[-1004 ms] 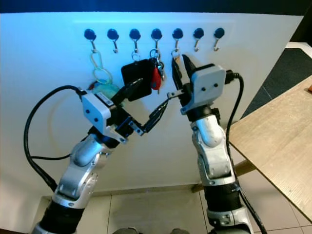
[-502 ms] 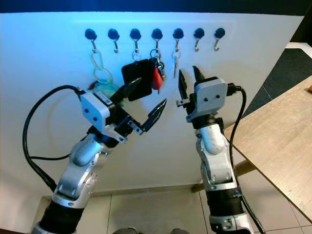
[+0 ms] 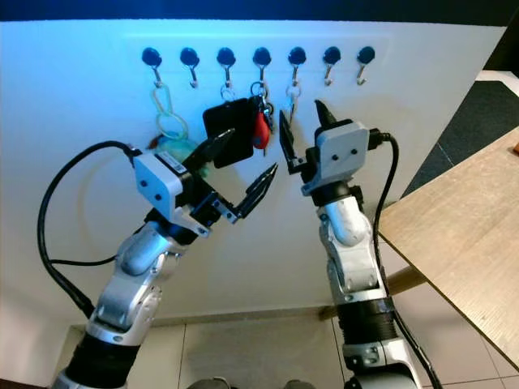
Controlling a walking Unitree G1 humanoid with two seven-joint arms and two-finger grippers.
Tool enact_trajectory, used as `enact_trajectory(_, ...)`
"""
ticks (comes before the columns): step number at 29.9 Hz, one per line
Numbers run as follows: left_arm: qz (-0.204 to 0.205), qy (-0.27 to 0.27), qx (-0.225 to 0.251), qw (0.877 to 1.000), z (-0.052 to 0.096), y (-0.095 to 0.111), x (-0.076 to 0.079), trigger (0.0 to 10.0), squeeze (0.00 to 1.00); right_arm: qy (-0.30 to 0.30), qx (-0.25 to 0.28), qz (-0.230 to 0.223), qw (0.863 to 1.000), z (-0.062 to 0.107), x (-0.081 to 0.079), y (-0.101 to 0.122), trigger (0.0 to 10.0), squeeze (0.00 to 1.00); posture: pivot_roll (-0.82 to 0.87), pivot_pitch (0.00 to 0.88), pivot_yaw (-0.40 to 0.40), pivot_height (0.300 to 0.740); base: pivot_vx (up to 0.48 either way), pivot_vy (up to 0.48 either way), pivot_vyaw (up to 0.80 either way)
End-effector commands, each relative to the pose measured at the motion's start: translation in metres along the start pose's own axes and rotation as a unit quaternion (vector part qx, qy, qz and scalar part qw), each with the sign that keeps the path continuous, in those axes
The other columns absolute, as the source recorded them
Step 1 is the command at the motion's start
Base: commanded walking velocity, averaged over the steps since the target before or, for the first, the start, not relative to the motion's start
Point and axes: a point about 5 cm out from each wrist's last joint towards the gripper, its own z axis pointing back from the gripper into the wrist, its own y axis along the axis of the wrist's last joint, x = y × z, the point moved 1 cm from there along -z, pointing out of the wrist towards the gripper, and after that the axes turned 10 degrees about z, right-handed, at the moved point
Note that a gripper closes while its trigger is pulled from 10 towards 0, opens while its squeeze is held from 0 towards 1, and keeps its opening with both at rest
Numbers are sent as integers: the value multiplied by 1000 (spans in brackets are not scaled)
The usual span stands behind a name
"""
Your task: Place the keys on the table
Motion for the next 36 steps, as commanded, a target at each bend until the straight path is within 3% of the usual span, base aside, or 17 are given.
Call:
enact_trajectory(1, -3, 1, -9, 1000, 0, -3, 0, 10000, 0, 4, -1, -8, 1000, 1, -2, -2, 10000, 0, 55, 82, -29, 740, 0, 0, 0)
enact_trajectory(13, -3, -1, -9, 1000, 0, -4, 1, 10000, 0, 11, 3, 2, 1000, -5, -6, -2, 10000, 0, 54, 75, -27, 740, 0, 0, 0)
enact_trajectory(14, -3, -1, -10, 1000, 0, -4, 0, 10000, 0, 12, 4, 3, 1000, -6, -7, -2, 7725, 0, 54, 78, -26, 740, 0, 0, 0)
enact_trajectory(16, -3, -1, -10, 1000, 0, -4, 0, 10000, 0, 12, 4, 3, 1000, -6, -7, -2, 7725, 0, 54, 78, -26, 740, 0, 0, 0)
enact_trajectory(17, -3, -1, -10, 1000, 0, -4, 0, 10000, 0, 12, 4, 3, 1000, -6, -7, -2, 3294, 0, 54, 80, -27, 740, 0, 0, 0)
enact_trajectory(19, -3, -1, -9, 1000, 0, -3, 0, 10000, 0, 12, 4, 3, 1000, -6, -7, -2, 3294, 0, 54, 80, -27, 740, 0, 0, 0)
enact_trajectory(20, -3, 0, -9, 1000, 0, -3, 0, 10000, 0, 12, 4, 3, 1000, -6, -6, -2, 314, 0, 54, 82, -28, 740, 0, 0, 0)
enact_trajectory(21, -3, 0, -10, 1000, 0, -3, 0, 10000, 0, 11, 3, 3, 1000, -6, -6, -2, 39, 0, 55, 84, -29, 740, 0, 0, 0)
enact_trajectory(26, -3, 2, -10, 1000, 0, -3, 0, 10000, 0, 8, 2, 3, 1000, -6, -5, -3, 1255, 0, 56, 86, -30, 740, 0, 0, 0)
enact_trajectory(28, -2, 2, -11, 1000, 1, -4, 0, 10000, 0, 4, 1, 5, 1000, -6, -4, -3, 4275, 0, 56, 87, -30, 740, 0, 0, 0)
enact_trajectory(29, -3, 2, -12, 1000, 1, -4, 0, 10000, 0, 3, 0, 6, 1000, -6, -4, -3, 8784, 0, 56, 87, -29, 740, 0, 0, 0)
enact_trajectory(30, -3, 2, -12, 1000, 1, -4, 0, 10000, 0, 2, 0, 7, 1000, -6, -4, -3, 8784, 0, 56, 87, -29, 740, 0, 0, 0)
enact_trajectory(31, -3, 2, -12, 1000, 1, -4, 0, 10000, 0, 1, 0, 8, 1000, -6, -3, -3, 10000, 0, 56, 87, -29, 740, 0, 0, 0)
enact_trajectory(36, -3, 1, -12, 1000, 1, -3, 0, 10000, 0, -6, 1, 10, 1000, -5, -2, -2, 10000, 0, 57, 88, -28, 740, 0, 0, 0)
